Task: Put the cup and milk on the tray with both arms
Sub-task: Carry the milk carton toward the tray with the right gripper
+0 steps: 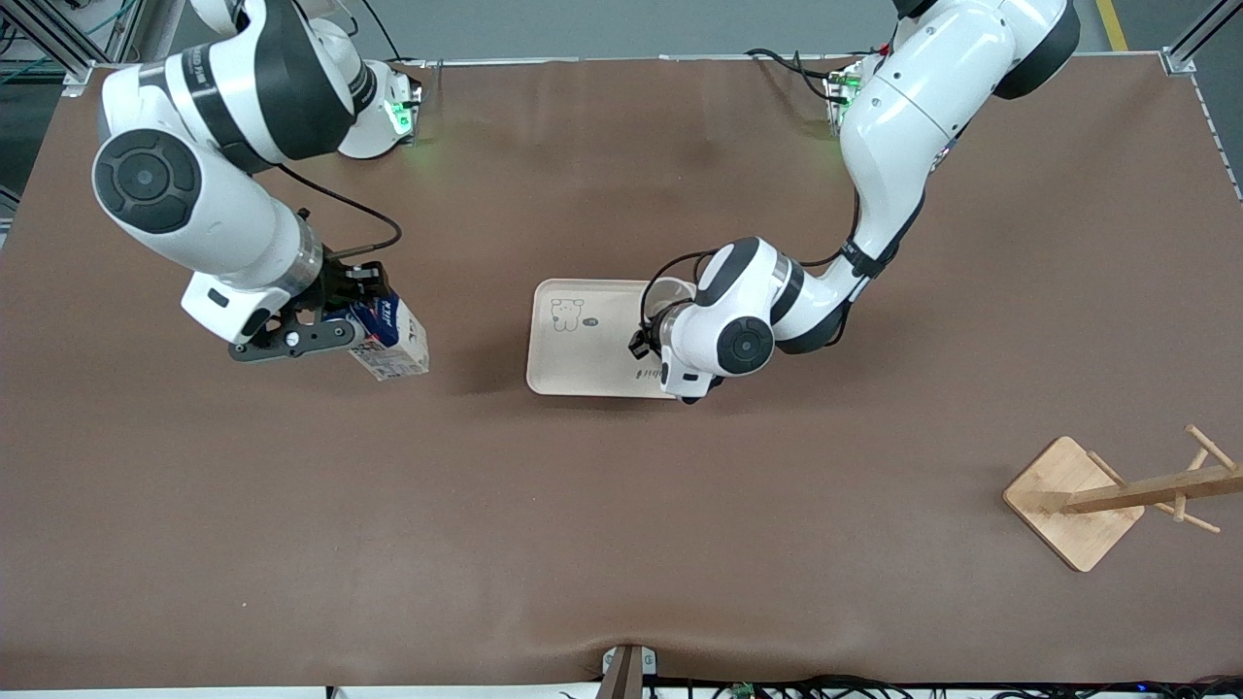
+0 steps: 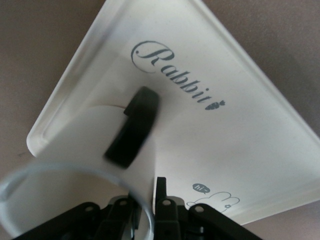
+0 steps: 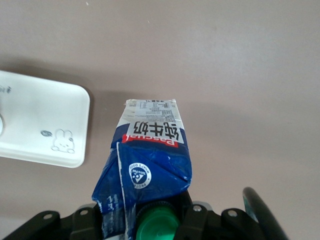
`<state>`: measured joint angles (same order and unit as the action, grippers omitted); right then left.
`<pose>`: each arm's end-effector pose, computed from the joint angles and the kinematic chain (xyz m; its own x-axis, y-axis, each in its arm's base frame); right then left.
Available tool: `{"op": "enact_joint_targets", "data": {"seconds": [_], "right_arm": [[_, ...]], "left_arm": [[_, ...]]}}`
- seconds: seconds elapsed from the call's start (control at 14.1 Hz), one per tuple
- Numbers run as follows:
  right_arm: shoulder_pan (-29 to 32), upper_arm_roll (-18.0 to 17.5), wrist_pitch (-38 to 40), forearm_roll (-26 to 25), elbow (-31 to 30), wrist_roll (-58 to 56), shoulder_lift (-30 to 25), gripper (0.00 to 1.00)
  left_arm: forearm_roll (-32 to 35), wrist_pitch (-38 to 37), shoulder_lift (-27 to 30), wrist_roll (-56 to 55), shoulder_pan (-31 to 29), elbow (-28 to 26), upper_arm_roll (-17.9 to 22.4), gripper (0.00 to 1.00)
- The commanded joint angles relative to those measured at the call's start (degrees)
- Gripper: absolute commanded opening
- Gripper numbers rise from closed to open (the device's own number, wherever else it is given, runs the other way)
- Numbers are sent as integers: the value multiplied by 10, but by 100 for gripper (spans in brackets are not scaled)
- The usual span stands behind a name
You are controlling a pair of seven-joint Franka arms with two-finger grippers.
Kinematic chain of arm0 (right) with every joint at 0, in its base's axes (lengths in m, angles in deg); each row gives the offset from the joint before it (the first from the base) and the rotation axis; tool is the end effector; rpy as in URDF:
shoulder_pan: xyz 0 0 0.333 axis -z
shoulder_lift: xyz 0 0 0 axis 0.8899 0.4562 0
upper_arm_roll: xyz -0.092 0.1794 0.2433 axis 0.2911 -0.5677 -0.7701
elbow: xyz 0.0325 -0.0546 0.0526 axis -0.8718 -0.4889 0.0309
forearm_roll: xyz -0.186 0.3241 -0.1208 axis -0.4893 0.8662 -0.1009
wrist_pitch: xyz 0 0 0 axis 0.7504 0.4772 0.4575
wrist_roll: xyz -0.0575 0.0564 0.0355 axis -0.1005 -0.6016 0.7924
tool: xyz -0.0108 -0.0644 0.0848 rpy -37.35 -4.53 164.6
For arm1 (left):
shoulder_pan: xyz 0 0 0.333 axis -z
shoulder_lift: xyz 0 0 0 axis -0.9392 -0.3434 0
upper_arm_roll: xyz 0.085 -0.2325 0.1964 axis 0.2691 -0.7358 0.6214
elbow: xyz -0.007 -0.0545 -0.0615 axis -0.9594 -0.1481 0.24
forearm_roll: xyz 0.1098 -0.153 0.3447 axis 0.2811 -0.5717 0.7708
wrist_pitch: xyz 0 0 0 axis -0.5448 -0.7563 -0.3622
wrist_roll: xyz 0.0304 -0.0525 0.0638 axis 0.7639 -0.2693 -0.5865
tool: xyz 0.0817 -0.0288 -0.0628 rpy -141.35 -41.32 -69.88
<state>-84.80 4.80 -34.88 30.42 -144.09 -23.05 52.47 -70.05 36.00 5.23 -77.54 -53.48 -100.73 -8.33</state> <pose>0.5745 0.2127 0.5126 0.9752 0.1510 -0.1620 0.1558 -0.9876 0.0170 0.5320 -0.4408 0.2065 0.6512 0.5538 -0.5188 0.6356 -0.7716 -0.0258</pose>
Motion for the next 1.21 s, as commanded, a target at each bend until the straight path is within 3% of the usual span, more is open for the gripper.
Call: {"op": "enact_joint_targets", "data": {"seconds": [0.0,0.43,0.71,0.85,1.14], "right_arm": [[-35,5,11,8,33,58,27,0],[-87,4,10,71,68,103,96,0],[-112,4,-3,81,78,123,127,0],[-122,4,-21,114,78,124,145,0],[-160,4,-60,122,87,133,191,0]], "left_arm": [[-4,-13,-11,11,7,29,2,100],[-5,-17,12,6,-3,61,1,100],[-4,-90,98,11,-50,63,1,100],[-2,-114,142,16,-82,63,0,100],[99,-172,215,99,-128,63,1,100]]}}
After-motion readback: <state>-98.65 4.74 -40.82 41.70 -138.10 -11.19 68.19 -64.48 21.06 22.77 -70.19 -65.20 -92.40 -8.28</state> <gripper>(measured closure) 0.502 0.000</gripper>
